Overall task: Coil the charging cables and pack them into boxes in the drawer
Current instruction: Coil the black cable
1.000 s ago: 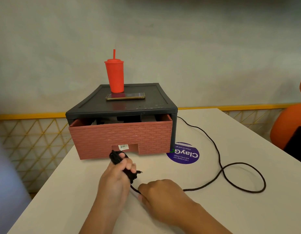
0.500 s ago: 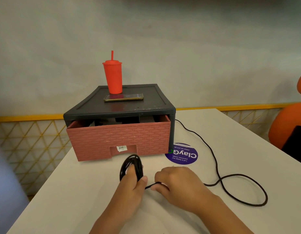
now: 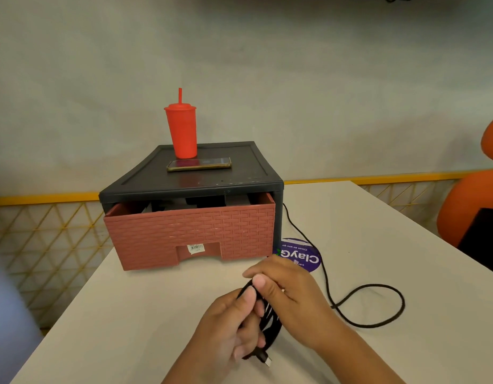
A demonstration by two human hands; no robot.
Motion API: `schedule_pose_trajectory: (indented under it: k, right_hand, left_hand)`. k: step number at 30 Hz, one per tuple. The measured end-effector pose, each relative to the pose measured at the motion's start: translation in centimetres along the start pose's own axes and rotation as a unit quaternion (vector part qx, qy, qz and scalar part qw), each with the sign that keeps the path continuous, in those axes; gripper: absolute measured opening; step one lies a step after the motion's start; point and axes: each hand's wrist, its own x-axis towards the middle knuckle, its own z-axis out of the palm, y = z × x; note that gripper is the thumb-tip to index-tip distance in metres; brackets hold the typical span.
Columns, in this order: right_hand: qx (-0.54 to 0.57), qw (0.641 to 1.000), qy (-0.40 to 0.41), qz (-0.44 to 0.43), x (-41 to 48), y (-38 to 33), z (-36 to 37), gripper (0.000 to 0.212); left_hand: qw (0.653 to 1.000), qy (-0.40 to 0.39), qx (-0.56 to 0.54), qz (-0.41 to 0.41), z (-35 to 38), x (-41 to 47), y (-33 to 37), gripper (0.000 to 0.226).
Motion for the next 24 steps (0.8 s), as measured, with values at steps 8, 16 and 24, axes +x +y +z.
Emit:
schedule_pose_trajectory:
  k: [8, 16, 24]
  right_hand:
    - [0.086, 0.984, 0.048, 0.151, 0.0, -1.3, 1.0, 0.048]
    - [0.075, 0.980, 0.076, 0.167, 0.6, -1.1, 0.2, 0.047]
    - [0.163, 0.976, -0.031, 0.141, 0.2, -0.1, 0.5, 0.031]
  left_hand:
    - [0.994, -0.014, -0.105, -0.030, 0.9, 0.1, -0.5, 0.074]
    - [0.993, 0.011, -0.105, -0.061, 1.3, 0.3, -0.4, 0.084]
    - [0.978, 0.110, -0.138, -0.113, 1.9, 0.0, 0.7, 0.041]
